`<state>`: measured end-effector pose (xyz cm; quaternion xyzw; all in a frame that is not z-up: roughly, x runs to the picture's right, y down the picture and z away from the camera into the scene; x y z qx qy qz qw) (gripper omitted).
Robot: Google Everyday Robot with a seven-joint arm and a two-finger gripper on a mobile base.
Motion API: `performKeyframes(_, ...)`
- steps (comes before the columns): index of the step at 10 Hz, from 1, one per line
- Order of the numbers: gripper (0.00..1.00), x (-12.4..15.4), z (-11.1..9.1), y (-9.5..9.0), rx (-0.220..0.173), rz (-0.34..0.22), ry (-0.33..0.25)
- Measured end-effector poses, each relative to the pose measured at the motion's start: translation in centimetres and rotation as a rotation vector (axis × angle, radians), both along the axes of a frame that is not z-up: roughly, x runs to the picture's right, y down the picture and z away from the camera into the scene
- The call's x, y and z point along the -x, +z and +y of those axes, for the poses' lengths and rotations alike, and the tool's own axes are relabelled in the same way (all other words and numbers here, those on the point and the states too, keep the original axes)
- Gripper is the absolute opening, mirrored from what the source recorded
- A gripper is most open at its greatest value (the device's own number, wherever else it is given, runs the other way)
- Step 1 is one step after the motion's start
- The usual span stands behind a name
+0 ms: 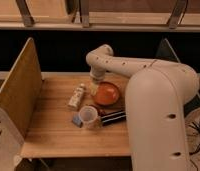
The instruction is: Place the bottle in the ceramic bowl
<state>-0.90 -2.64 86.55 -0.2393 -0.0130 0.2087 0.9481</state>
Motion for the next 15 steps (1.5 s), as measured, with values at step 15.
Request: performKeyframes(15,0.75,7.3,0.7,-0.8,0.053,-0.009,0.361)
